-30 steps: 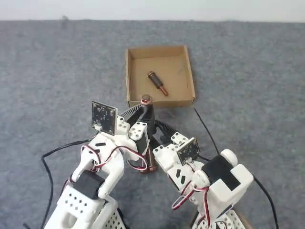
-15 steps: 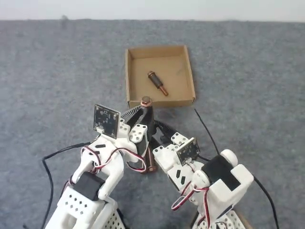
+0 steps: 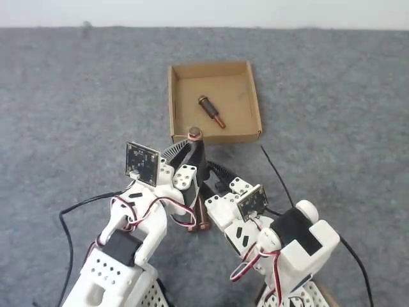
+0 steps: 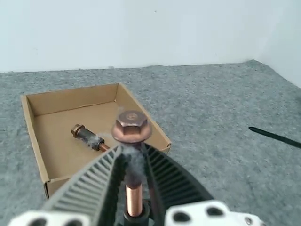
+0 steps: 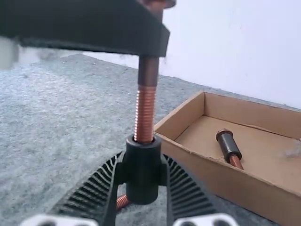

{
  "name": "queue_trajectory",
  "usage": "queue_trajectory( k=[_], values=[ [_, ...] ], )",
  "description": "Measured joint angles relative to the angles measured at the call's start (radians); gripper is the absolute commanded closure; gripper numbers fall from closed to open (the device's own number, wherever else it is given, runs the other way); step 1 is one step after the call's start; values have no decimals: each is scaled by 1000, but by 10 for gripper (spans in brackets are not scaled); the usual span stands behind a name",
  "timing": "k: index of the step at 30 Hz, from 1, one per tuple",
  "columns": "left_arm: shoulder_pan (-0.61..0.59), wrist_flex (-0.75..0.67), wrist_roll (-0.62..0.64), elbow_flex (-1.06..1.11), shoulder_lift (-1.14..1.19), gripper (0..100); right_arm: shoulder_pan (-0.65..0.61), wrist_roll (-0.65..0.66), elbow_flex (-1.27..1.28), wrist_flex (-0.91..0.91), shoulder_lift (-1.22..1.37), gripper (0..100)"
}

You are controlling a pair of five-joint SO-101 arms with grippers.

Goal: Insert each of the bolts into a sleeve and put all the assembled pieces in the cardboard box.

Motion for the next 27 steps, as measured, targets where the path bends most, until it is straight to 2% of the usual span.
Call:
queue_trajectory(
  k=[20, 27],
  values=[
    [17, 21, 28, 2, -2, 988, 5, 0, 0, 0, 0, 993],
    [25, 21, 38, 69, -2, 988, 23, 3, 0, 0, 0, 993]
  ],
)
